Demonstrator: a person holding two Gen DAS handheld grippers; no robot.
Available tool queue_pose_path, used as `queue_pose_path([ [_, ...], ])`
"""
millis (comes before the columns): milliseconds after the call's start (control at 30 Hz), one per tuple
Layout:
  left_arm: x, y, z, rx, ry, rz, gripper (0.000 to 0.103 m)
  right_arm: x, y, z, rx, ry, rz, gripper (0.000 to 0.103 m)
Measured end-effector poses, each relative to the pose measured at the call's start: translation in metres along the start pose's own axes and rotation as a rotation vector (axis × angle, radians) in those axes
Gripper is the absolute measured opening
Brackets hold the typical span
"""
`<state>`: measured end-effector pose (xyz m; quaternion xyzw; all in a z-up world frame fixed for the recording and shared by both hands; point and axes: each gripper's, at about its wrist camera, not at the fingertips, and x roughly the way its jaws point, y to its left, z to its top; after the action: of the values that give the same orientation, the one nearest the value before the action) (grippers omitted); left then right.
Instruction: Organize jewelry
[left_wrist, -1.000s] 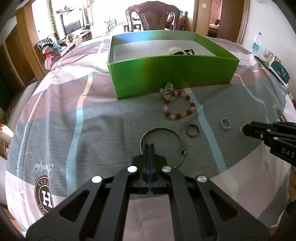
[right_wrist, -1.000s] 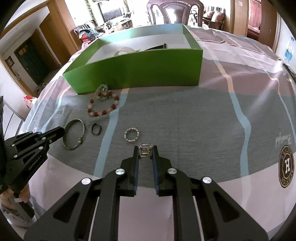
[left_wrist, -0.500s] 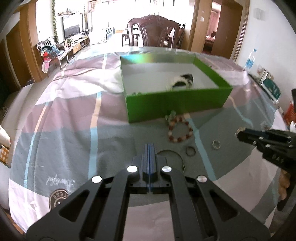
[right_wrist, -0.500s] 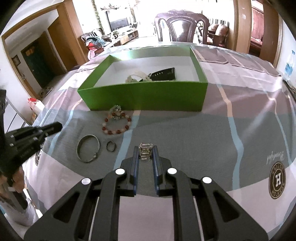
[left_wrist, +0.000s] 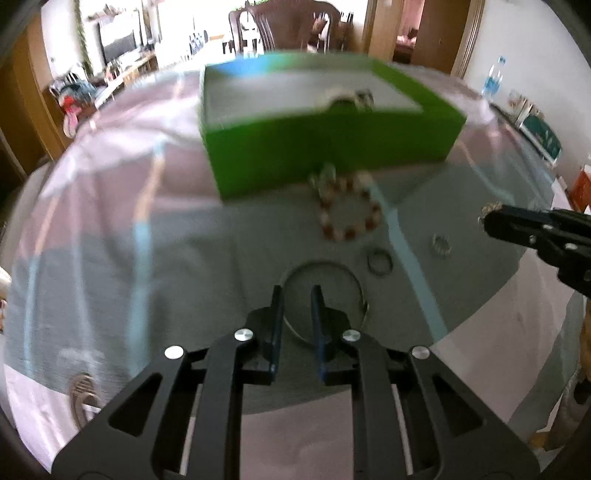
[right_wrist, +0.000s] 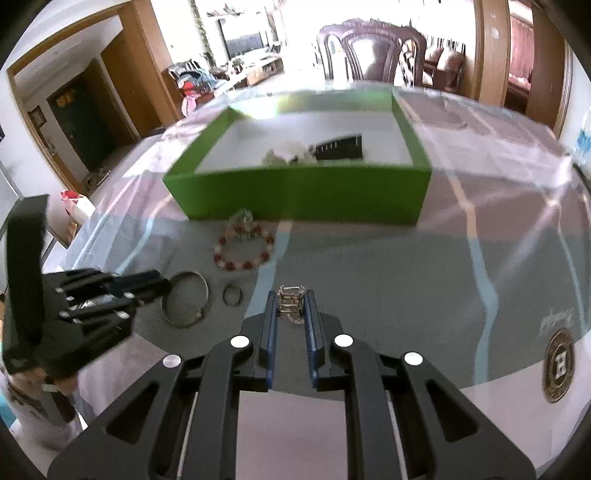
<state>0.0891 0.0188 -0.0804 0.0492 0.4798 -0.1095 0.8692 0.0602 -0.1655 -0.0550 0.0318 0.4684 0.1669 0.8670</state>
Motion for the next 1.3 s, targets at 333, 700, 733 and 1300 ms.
queue_pose_path([
  [333, 0.002, 0.009, -0.002, -0.012, -0.004, 0.020, 0.010, 0.007, -0.003, -0.009, 0.018, 0.019, 0.007, 0.014],
  [700, 0.010, 0.005, -0.008, 0.002, 0.010, 0.017, 0.016, 0.014, -0.001, -0.012, 0.018, 0.034, 0.017, 0.014],
  [733, 0.010, 0.005, -0.008, 0.001, 0.010, 0.018, 0.014, 0.014, -0.001, -0.012, 0.018, 0.035, 0.017, 0.014],
  [1300, -0.055, 0.009, 0.031, 0.018, -0.152, 0.041, 0.004, -0.030, 0.002, 0.023, -0.029, -0.099, 0.014, 0.014],
])
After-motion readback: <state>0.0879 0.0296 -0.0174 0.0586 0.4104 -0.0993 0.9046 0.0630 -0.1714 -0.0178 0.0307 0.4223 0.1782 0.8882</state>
